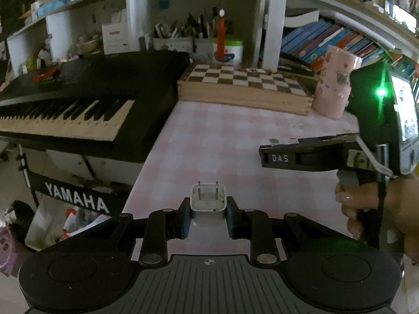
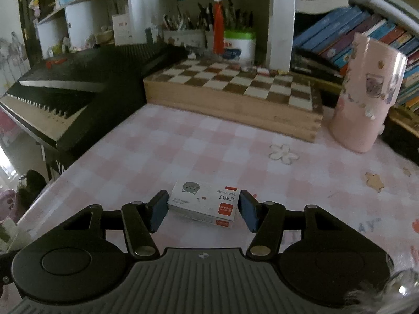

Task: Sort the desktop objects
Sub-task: 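Lift the plug and card box and carry both toward the yellow box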

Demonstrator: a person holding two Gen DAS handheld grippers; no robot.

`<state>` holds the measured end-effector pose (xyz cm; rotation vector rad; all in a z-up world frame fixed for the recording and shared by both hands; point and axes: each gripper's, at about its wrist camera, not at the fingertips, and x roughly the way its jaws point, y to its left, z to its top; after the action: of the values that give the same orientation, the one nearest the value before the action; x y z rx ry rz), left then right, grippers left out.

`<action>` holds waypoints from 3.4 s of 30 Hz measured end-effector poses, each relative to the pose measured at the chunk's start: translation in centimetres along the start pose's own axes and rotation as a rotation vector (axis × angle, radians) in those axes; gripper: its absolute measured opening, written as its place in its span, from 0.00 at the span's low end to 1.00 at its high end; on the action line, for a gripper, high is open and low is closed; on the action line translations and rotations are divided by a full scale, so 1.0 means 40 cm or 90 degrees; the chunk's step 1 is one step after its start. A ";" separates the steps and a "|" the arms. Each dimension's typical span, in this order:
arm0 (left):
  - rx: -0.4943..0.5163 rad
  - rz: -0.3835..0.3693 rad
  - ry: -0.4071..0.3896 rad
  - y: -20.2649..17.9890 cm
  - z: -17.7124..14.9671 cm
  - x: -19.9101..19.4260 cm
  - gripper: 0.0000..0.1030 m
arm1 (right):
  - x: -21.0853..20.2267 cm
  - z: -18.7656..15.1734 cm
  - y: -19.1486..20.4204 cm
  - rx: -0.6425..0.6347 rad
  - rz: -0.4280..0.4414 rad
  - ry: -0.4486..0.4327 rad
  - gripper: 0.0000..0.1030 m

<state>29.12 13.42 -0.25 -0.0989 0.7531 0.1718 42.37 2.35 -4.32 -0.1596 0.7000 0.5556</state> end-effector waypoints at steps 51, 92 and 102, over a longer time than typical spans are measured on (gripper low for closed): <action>0.146 -0.210 -0.051 -0.046 -0.265 -0.419 0.24 | -0.679 -0.421 0.150 0.133 -0.104 -0.011 0.54; 0.332 -0.380 -0.023 -0.237 -0.363 -0.482 0.24 | -0.885 -0.630 0.106 0.291 -0.263 0.009 0.54; 0.344 -0.402 -0.011 -0.307 -0.361 -0.468 0.24 | -0.907 -0.644 0.055 0.303 -0.282 0.019 0.54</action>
<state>8.35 -3.04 2.48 0.1813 0.6966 -0.6299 3.85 -19.64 -0.25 0.1225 0.7785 -0.0437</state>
